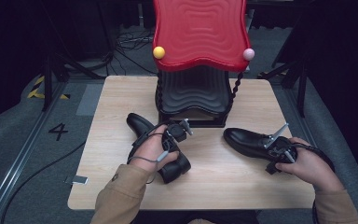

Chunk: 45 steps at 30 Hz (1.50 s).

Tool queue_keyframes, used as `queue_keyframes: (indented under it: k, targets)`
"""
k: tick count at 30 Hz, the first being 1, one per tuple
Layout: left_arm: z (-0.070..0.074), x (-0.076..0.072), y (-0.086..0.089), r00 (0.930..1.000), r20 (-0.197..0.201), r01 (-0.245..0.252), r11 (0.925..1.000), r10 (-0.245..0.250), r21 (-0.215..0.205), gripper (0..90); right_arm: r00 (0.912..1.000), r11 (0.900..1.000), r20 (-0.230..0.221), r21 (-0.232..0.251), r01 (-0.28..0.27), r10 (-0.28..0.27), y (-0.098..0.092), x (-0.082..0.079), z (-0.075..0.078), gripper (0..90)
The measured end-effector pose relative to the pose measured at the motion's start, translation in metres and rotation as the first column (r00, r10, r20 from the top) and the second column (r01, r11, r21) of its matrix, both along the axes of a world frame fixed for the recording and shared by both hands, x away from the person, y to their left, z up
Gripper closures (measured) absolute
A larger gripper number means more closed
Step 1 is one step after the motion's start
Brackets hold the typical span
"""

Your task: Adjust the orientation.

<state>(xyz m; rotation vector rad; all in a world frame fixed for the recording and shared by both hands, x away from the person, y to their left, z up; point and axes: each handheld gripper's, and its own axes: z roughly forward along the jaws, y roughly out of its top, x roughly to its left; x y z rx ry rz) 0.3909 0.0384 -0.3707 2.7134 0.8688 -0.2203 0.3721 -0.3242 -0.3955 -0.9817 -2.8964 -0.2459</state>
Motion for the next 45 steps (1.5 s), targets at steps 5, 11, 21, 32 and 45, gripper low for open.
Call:
queue_keyframes:
  k: [5,11,21,32,45]
  targets:
    - [-0.002,0.003,-0.004,1.0,0.003,-0.002,1.0,0.002,-0.002,90.0,0.9999,1.0,-0.005,0.006,-0.013,0.013,0.003,0.0,0.0,78.9]
    - [-0.002,0.005,-0.008,0.9999,0.005,-0.011,0.9999,0.011,0.001,90.0,0.9999,1.0,-0.002,0.004,-0.011,0.011,0.002,0.0,0.0,78.9]
    - [0.001,0.012,-0.021,0.9995,0.032,-0.011,0.9995,0.01,0.029,90.0,0.9999,1.0,-0.004,0.001,-0.012,0.012,0.002,-0.002,0.0,78.7]
    - [0.001,0.029,-0.037,0.9995,0.03,-0.01,0.9994,0.009,0.033,90.0,0.9999,1.0,0.013,0.013,0.011,-0.011,-0.009,-0.01,0.003,78.4]
    - [-0.006,0.04,-0.06,0.9985,0.053,0.009,0.9978,-0.012,0.066,90.0,0.9992,0.999,0.018,0.022,0.035,-0.035,-0.018,-0.017,0.004,77.2]
